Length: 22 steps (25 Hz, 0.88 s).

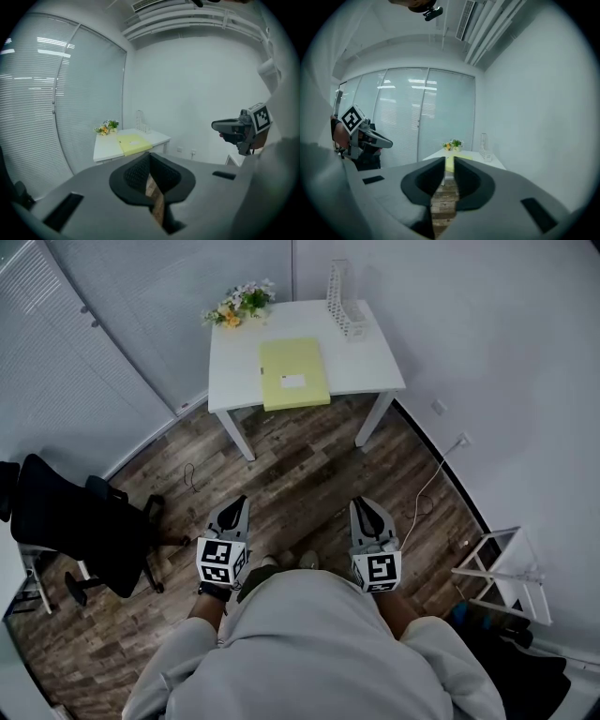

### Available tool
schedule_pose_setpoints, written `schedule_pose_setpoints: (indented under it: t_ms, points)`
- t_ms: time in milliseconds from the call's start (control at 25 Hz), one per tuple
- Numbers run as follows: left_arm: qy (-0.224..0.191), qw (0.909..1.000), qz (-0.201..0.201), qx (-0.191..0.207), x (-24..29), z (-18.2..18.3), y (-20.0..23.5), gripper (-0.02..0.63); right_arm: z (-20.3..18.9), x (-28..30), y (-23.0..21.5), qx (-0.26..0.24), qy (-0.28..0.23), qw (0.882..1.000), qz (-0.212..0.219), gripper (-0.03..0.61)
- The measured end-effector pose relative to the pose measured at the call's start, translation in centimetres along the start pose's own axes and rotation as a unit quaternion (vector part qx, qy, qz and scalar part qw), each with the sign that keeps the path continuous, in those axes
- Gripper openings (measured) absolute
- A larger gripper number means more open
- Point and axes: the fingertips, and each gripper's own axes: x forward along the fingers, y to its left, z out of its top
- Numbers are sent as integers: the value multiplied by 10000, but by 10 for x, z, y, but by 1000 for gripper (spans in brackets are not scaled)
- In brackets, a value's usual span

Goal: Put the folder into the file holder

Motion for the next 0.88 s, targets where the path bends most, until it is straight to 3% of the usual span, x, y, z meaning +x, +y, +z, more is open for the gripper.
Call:
schedule_pose_setpoints:
  t_ms: [80, 200, 880]
  points:
    - [8, 10000, 26, -5, -1, -1, 0, 8, 1, 2, 1, 69, -37, 9999, 114, 227]
    - [23, 10000, 53, -9, -5, -2, 0, 8, 1, 2, 4, 81, -40, 9996, 266, 373]
    - [96, 9998, 179, 39, -6, -5, -7, 8, -14, 2, 3, -57, 29, 9991, 428, 388]
